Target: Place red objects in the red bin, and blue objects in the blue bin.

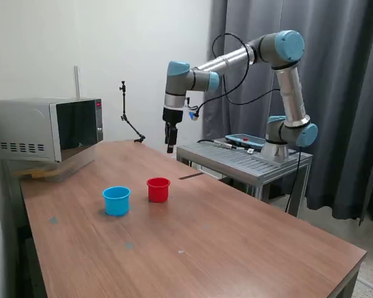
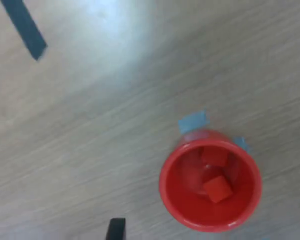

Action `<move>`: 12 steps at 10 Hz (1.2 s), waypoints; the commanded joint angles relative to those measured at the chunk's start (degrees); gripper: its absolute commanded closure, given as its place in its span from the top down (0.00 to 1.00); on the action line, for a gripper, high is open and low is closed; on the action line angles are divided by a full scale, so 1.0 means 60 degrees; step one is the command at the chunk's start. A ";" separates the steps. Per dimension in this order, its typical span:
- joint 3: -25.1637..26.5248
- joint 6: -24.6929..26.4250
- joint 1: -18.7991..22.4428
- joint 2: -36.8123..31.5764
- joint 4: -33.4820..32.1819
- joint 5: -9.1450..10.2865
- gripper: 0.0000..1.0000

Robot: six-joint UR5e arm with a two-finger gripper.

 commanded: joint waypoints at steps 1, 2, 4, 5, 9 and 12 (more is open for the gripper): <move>-0.0010 -0.0001 0.0414 -0.1047 0.1262 -0.0008 1.00; 0.0005 -0.0001 0.0592 -0.1471 0.1674 -0.0008 1.00; -0.0097 0.0072 0.1221 -0.2205 0.1970 0.0007 1.00; -0.0228 0.0116 0.1412 -0.2440 0.2203 0.0021 1.00; -0.0726 0.0000 0.2071 -0.2765 0.3200 0.0109 1.00; -0.1167 -0.0059 0.2409 -0.2779 0.4065 0.0429 1.00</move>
